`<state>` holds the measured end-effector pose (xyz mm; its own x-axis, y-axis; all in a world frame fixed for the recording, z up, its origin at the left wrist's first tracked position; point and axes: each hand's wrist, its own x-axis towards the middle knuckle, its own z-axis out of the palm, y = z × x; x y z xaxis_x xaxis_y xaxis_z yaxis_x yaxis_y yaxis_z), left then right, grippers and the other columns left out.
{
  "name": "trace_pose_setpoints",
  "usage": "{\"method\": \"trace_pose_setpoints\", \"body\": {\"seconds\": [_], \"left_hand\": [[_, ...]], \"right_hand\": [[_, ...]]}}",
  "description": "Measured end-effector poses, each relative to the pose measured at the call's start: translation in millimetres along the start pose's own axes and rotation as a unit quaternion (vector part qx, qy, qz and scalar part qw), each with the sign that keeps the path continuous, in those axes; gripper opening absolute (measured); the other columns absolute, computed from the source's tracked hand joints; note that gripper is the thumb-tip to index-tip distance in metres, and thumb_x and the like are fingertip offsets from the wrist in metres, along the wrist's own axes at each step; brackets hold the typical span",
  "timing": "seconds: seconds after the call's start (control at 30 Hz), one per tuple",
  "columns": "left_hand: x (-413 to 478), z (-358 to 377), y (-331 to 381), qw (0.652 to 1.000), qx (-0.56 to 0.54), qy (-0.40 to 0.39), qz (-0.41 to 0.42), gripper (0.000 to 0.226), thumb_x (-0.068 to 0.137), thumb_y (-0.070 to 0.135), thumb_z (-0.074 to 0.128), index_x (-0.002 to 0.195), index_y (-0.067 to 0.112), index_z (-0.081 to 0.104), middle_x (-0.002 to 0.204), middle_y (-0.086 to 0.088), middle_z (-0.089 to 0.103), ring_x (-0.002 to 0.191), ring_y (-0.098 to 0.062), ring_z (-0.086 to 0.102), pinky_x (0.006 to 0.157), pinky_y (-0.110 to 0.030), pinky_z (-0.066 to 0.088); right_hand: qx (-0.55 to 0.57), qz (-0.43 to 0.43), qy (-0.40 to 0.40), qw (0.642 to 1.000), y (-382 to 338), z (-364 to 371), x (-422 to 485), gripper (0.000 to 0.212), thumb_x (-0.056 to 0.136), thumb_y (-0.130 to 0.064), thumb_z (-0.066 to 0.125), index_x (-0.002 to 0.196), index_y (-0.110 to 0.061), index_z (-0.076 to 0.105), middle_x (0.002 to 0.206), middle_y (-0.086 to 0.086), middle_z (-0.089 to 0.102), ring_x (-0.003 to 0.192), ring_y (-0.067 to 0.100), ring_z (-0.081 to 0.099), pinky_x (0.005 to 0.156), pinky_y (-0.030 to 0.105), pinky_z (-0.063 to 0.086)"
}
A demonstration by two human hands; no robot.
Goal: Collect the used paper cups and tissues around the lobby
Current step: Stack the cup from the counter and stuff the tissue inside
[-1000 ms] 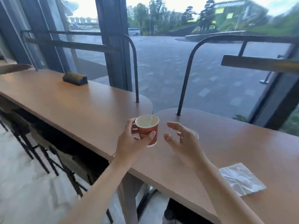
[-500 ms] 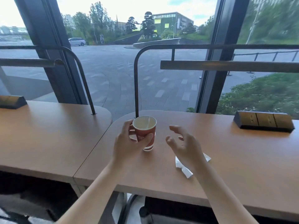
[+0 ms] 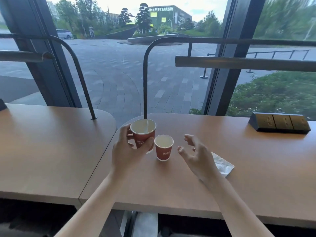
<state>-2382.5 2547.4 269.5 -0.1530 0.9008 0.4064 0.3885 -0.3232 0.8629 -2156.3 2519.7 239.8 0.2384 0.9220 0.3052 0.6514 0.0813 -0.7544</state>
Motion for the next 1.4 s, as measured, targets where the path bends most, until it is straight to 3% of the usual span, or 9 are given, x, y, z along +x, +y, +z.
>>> {"method": "trace_pose_setpoints", "body": {"seconds": [0.27, 0.37, 0.47, 0.6, 0.77, 0.87, 1.0, 1.27, 1.4], "left_hand": [[56, -10, -79, 0.992, 0.010, -0.126, 0.005, 0.066, 0.066, 0.049, 0.084, 0.121, 0.030, 0.053, 0.111, 0.020, 0.068, 0.104, 0.004, 0.063, 0.080, -0.021, 0.052], [67, -5, -96, 0.986, 0.021, -0.164, 0.000, 0.064, 0.071, 0.034, 0.091, 0.121, 0.030, 0.052, 0.110, 0.015, 0.067, 0.101, -0.007, 0.067, 0.078, -0.020, 0.052], [73, -5, -101, 0.984, -0.002, -0.180, -0.005, 0.062, 0.071, 0.033, 0.091, 0.119, 0.031, 0.052, 0.106, 0.022, 0.067, 0.096, -0.001, 0.067, 0.081, -0.027, 0.056], [91, -6, -88, 0.984, -0.061, -0.170, -0.002, 0.068, 0.062, 0.047, 0.084, 0.122, 0.030, 0.056, 0.108, 0.038, 0.063, 0.095, 0.002, 0.068, 0.086, -0.038, 0.060], [110, 12, -51, 0.973, -0.085, -0.209, 0.052, 0.069, 0.069, 0.037, 0.088, 0.129, 0.036, 0.054, 0.111, 0.017, 0.069, 0.095, -0.004, 0.070, 0.076, -0.011, 0.052], [105, 36, -44, 0.960, -0.087, -0.255, 0.073, 0.071, 0.065, 0.048, 0.082, 0.129, 0.038, 0.054, 0.113, 0.021, 0.069, 0.097, 0.004, 0.067, 0.085, -0.019, 0.052], [91, 58, -53, 0.950, -0.039, -0.297, 0.086, 0.072, 0.063, 0.059, 0.079, 0.127, 0.042, 0.051, 0.112, 0.029, 0.066, 0.107, 0.010, 0.060, 0.088, -0.014, 0.045], [82, 77, -78, 0.948, 0.019, -0.309, 0.077, 0.080, 0.062, 0.065, 0.075, 0.133, 0.037, 0.052, 0.122, 0.019, 0.066, 0.115, -0.004, 0.061, 0.093, -0.028, 0.050], [77, 88, -83, 0.948, 0.024, -0.311, 0.059, 0.084, 0.059, 0.067, 0.074, 0.133, 0.035, 0.052, 0.123, 0.016, 0.067, 0.113, -0.004, 0.063, 0.093, -0.033, 0.053]], "right_hand": [[0.004, 0.077, 0.017, 0.997, -4, 71, 6, 0.081, 0.069, -0.063, 0.069, 0.138, -0.029, 0.046, 0.128, -0.014, 0.061, 0.119, 0.003, 0.056, 0.099, 0.037, 0.049], [-0.011, 0.098, 0.024, 0.995, -5, 84, 2, 0.081, 0.067, -0.065, 0.071, 0.137, -0.035, 0.045, 0.126, -0.020, 0.060, 0.118, 0.000, 0.056, 0.097, 0.037, 0.050], [-0.008, 0.120, 0.029, 0.992, -6, 93, 3, 0.077, 0.067, -0.060, 0.073, 0.135, -0.038, 0.044, 0.124, -0.022, 0.060, 0.116, 0.000, 0.057, 0.095, 0.034, 0.050], [-0.013, 0.133, 0.049, 0.990, -6, 102, 11, 0.054, 0.071, -0.044, 0.076, 0.121, -0.037, 0.055, 0.112, -0.027, 0.065, 0.108, -0.005, 0.060, 0.090, 0.033, 0.052], [-0.008, 0.131, 0.070, 0.989, -3, 104, 15, 0.048, 0.069, -0.041, 0.080, 0.112, -0.035, 0.059, 0.105, -0.025, 0.068, 0.101, -0.006, 0.063, 0.088, 0.030, 0.053], [-0.011, 0.121, 0.068, 0.990, -1, 102, 14, 0.046, 0.070, -0.040, 0.080, 0.112, -0.035, 0.059, 0.105, -0.025, 0.068, 0.101, -0.007, 0.063, 0.087, 0.030, 0.054], [0.007, 0.125, 0.062, 0.990, 4, 96, 17, 0.044, 0.069, -0.042, 0.077, 0.109, -0.037, 0.059, 0.104, -0.026, 0.068, 0.103, -0.007, 0.062, 0.089, 0.034, 0.053], [0.016, 0.124, 0.036, 0.992, 22, 65, 12, 0.079, 0.064, -0.062, 0.077, 0.135, -0.038, 0.051, 0.122, -0.022, 0.062, 0.116, -0.007, 0.054, 0.094, 0.016, 0.043], [0.007, 0.137, 0.044, 0.990, 33, 44, 12, 0.073, 0.070, -0.050, 0.077, 0.136, -0.031, 0.052, 0.125, -0.017, 0.063, 0.119, -0.005, 0.054, 0.099, 0.021, 0.043]]}}
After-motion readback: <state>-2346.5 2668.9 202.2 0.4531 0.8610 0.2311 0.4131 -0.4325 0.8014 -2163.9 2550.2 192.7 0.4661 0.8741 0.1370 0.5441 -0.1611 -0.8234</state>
